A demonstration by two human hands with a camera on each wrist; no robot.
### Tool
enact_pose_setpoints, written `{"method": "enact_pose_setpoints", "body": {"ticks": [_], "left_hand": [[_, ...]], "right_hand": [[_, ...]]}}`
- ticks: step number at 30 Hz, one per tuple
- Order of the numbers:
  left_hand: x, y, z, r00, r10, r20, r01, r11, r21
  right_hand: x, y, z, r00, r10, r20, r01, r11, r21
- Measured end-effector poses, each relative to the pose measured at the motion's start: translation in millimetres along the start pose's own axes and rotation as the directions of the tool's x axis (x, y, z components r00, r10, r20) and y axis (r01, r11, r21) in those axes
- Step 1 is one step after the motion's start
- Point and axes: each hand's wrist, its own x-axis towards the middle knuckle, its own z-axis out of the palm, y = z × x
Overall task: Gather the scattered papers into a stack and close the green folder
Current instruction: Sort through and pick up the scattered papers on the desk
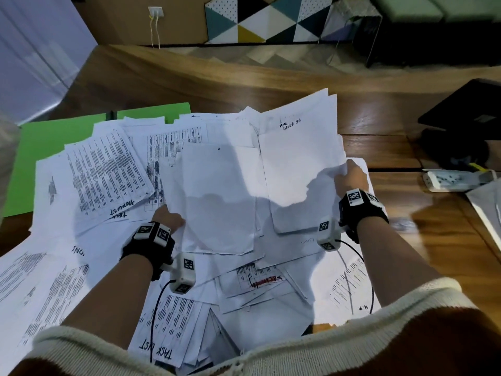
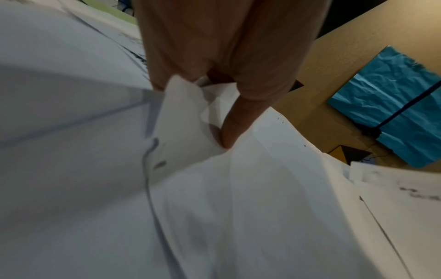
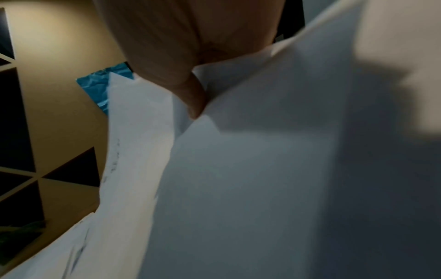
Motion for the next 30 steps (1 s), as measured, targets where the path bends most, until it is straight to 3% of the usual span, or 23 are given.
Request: {"method": "enact_pose_setpoints", "body": {"ticks": [6,12,17,30], "left_hand": [[-9,-1,-5,1.000,-0.016,0.009,0.016,1.000,-0.013],[-16,-8,-13,1.000,0.017,0.009,-0.017,0.999,0.032],[-20,-11,-15,1.000,0.024,-0.008,-0.024,1.000,0.013],[-20,-6,-12,0.999,0.035,-0.021,-0.035,0.999,-0.019]], "right_hand": [[-12,0,-25,0.993,-0.037,-0.115,0.040,0.999,0.023],[-29,-9,-30,0.991,-0.067,-0.119,0.071,0.997,0.030],[-41,-27,-36,0.973,-0.047,-0.225,0.051,0.999,0.010],[-55,-89,-78,0.857,-0.215,-0.469,0.243,0.970,-0.001]]}}
